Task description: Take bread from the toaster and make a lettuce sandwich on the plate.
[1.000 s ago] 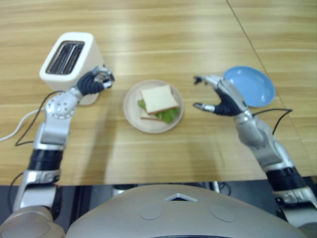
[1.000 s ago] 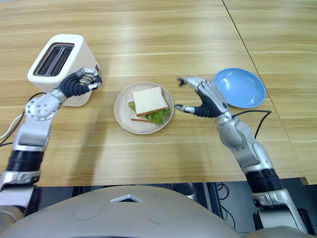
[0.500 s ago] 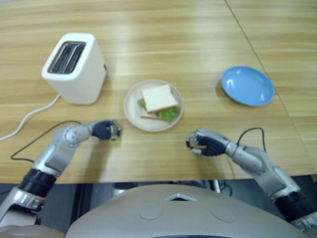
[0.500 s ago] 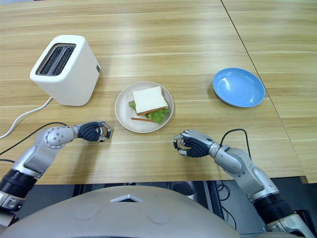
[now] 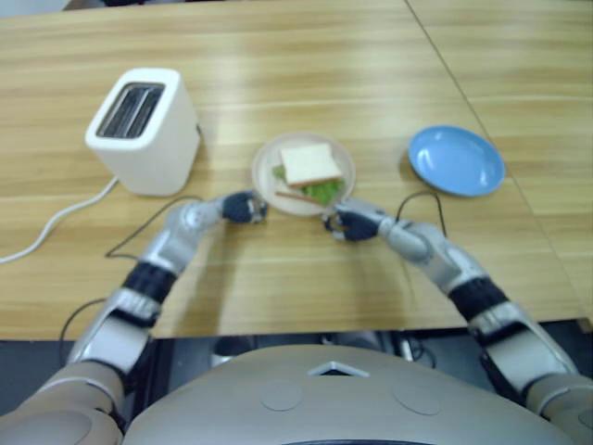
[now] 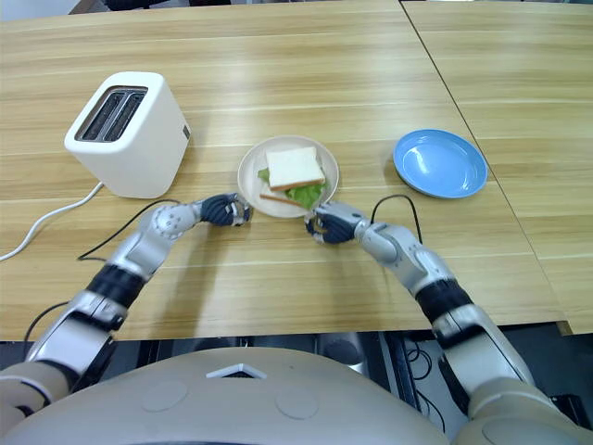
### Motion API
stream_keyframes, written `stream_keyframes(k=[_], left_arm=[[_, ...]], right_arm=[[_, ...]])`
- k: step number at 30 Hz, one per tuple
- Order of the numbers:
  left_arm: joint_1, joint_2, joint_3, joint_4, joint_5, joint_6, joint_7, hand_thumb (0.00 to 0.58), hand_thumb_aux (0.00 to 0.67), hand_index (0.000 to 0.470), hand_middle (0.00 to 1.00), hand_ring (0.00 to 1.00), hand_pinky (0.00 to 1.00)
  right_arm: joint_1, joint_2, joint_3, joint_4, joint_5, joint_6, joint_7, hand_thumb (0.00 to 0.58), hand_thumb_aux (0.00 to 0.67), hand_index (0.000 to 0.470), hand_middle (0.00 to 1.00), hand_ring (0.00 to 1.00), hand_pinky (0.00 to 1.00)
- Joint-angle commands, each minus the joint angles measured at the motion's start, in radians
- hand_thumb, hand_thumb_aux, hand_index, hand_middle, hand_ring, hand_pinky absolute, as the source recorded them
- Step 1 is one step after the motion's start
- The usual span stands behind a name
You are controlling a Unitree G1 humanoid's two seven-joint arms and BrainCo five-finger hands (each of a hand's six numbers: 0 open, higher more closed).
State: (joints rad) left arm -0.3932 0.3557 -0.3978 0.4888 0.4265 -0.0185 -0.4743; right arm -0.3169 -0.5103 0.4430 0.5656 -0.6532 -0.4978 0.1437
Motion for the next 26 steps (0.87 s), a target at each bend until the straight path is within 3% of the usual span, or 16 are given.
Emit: stream_keyframes(k=[1,2,3,4,5,6,7,8,9,10,15,20,26], left_arm=[[-0.107,-0.051,0.040,0.240,-0.007,-0.021,0.136,0.580,0.670,0.460,1.00,1.00,1.00],[-0.135,-0.060,0.055,0.286,-0.013,-0.026,0.173,0.580,0.670,0.460,1.00,1.00,1.00],[-0.158,-0.066,0.075,0.321,-0.024,-0.033,0.206,0.573,0.599,0.411,1.00,1.00,1.00],[-0.174,-0.067,0.091,0.346,-0.031,-0.041,0.234,0.576,0.615,0.422,1.00,1.00,1.00],[-0.186,-0.065,0.102,0.363,-0.035,-0.051,0.259,0.580,0.670,0.460,1.00,1.00,1.00],[-0.193,-0.064,0.120,0.371,-0.046,-0.065,0.285,0.579,0.646,0.444,1.00,1.00,1.00],[-0.197,-0.065,0.145,0.372,-0.067,-0.078,0.308,0.478,0.389,0.267,0.60,0.60,0.60],[-0.199,-0.065,0.168,0.369,-0.083,-0.096,0.334,0.325,0.226,0.155,0.45,0.45,0.45],[-0.198,-0.067,0.190,0.360,-0.099,-0.120,0.358,0.325,0.226,0.155,0.45,0.45,0.45],[-0.197,-0.074,0.216,0.349,-0.126,-0.154,0.375,0.000,0.000,0.000,0.00,0.00,0.00],[-0.185,-0.148,0.367,0.283,-0.303,-0.306,0.425,0.000,0.000,0.000,0.00,0.00,0.00],[-0.208,-0.210,0.443,0.311,-0.392,-0.389,0.439,0.000,0.000,0.000,0.00,0.00,0.00],[-0.222,-0.243,0.494,0.357,-0.451,-0.439,0.435,0.000,0.000,0.000,0.00,0.00,0.00]], right_arm=[[-0.118,0.015,0.034,0.212,-0.090,0.021,-0.147,0.580,0.670,0.460,1.00,1.00,1.00],[-0.156,0.020,0.041,0.251,-0.109,0.026,-0.202,0.578,0.636,0.437,0.71,0.71,0.71],[-0.185,0.022,0.046,0.283,-0.126,0.031,-0.251,0.382,0.279,0.191,0.00,0.00,0.00],[-0.206,0.021,0.051,0.306,-0.141,0.037,-0.294,0.000,0.000,0.000,0.00,0.00,0.00],[-0.218,0.016,0.050,0.319,-0.146,0.031,-0.328,0.000,0.000,0.000,0.00,0.00,0.00],[-0.218,0.011,0.036,0.317,-0.132,0.013,-0.350,0.000,0.000,0.000,0.00,0.00,0.00],[-0.211,0.005,0.018,0.306,-0.111,-0.007,-0.366,0.000,0.000,0.000,0.00,0.00,0.00],[-0.200,-0.005,-0.001,0.288,-0.088,-0.025,-0.378,0.000,0.000,0.000,0.00,0.00,0.00],[-0.183,-0.012,-0.027,0.266,-0.051,-0.050,-0.379,0.000,0.000,0.000,0.00,0.00,0.00],[-0.163,-0.015,-0.061,0.244,0.005,-0.080,-0.370,0.000,0.000,0.000,0.00,0.00,0.00],[-0.048,0.044,-0.257,0.110,0.389,-0.180,-0.242,0.000,0.000,0.000,0.00,0.00,0.00],[0.005,0.182,-0.397,0.010,0.743,-0.113,-0.063,0.000,0.000,0.000,0.00,0.00,0.00],[-0.002,0.278,-0.475,0.016,0.851,-0.073,0.014,0.000,0.000,0.000,0.00,0.00,0.00]])
